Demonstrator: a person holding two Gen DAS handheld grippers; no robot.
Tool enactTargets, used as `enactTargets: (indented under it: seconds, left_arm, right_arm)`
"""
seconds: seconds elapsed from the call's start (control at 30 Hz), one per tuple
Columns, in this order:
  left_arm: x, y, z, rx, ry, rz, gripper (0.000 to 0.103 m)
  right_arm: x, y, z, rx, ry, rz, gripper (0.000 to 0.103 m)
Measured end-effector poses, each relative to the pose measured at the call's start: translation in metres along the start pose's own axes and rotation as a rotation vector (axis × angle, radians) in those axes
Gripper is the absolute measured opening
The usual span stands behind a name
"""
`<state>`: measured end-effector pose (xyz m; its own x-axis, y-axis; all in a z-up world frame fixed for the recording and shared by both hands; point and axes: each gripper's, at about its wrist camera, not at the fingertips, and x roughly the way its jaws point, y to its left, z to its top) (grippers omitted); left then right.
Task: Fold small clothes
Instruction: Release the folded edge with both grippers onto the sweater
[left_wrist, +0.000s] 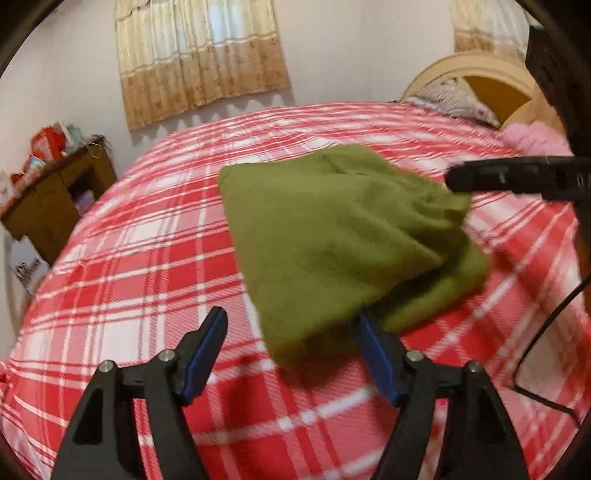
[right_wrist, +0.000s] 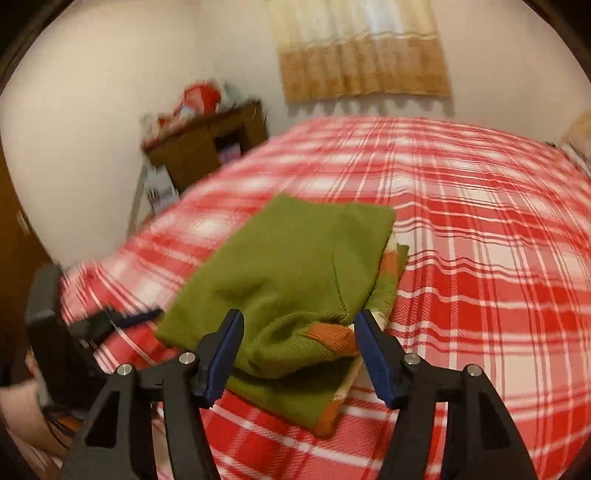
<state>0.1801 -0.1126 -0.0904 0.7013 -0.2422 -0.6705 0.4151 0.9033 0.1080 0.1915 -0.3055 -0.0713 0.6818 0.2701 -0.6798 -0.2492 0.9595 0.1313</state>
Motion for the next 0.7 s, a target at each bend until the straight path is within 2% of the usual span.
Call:
enactTargets:
  seconds: [0.07, 0.1, 0.13, 0.17, 0.2, 0.23, 0.27, 0.33, 0.43, 0.5, 0.53, 0.6, 0.63, 0.7]
  left_arm:
    - [0.013, 0.011, 0.004, -0.037, 0.034, 0.021, 0.073]
    - [0.016, 0.019, 0.004, -0.066, 0.044, -0.001, 0.072]
    - [0.018, 0.025, 0.004, -0.097, 0.052, -0.039, 0.064]
    - [0.018, 0.03, 0.005, -0.125, 0.058, -0.079, 0.056]
    - [0.017, 0.033, 0.005, -0.14, 0.057, -0.106, 0.052]
    - [0.013, 0.033, 0.005, -0.142, 0.046, -0.116, 0.045]
    - [0.009, 0.032, 0.006, -0.14, 0.031, -0.122, 0.038]
    - [0.003, 0.033, 0.007, -0.166, 0.008, -0.142, 0.026]
    - [-0.002, 0.04, 0.007, -0.238, -0.009, -0.181, 0.023]
    - [-0.002, 0.042, 0.005, -0.248, -0.006, -0.198, 0.022]
    - [-0.003, 0.042, 0.002, -0.24, -0.006, -0.197, 0.022]
    - [-0.002, 0.041, -0.003, -0.206, 0.009, -0.185, 0.022]
    - [-0.002, 0.041, -0.007, -0.198, 0.017, -0.183, 0.022]
    - [-0.008, 0.044, -0.013, -0.197, 0.012, -0.201, 0.023]
  right_arm:
    - [0.013, -0.001, -0.004, -0.035, 0.041, -0.009, 0.057]
    - [0.02, -0.004, -0.008, -0.04, 0.071, -0.006, 0.038]
    - [0.026, -0.006, -0.012, -0.032, 0.107, 0.018, 0.024]
    - [0.027, -0.006, -0.017, -0.029, 0.124, 0.025, 0.022]
    - [0.026, -0.005, -0.022, -0.036, 0.131, 0.019, 0.018]
    - [0.022, -0.002, -0.026, -0.045, 0.139, 0.008, 0.014]
    - [0.019, -0.001, -0.029, -0.042, 0.144, 0.003, 0.013]
    - [0.006, -0.002, -0.037, 0.035, 0.135, 0.053, 0.007]
    - [-0.01, -0.012, -0.053, 0.197, 0.098, 0.171, 0.004]
    - [-0.013, -0.013, -0.063, 0.304, 0.075, 0.284, 0.0]
    - [-0.013, -0.013, -0.07, 0.329, 0.076, 0.272, 0.0]
    - [-0.012, -0.006, -0.08, 0.27, 0.094, 0.109, 0.0]
    - [-0.018, -0.005, -0.082, 0.258, 0.061, 0.087, 0.0]
    - [-0.035, -0.012, -0.079, 0.318, -0.034, 0.124, 0.0]
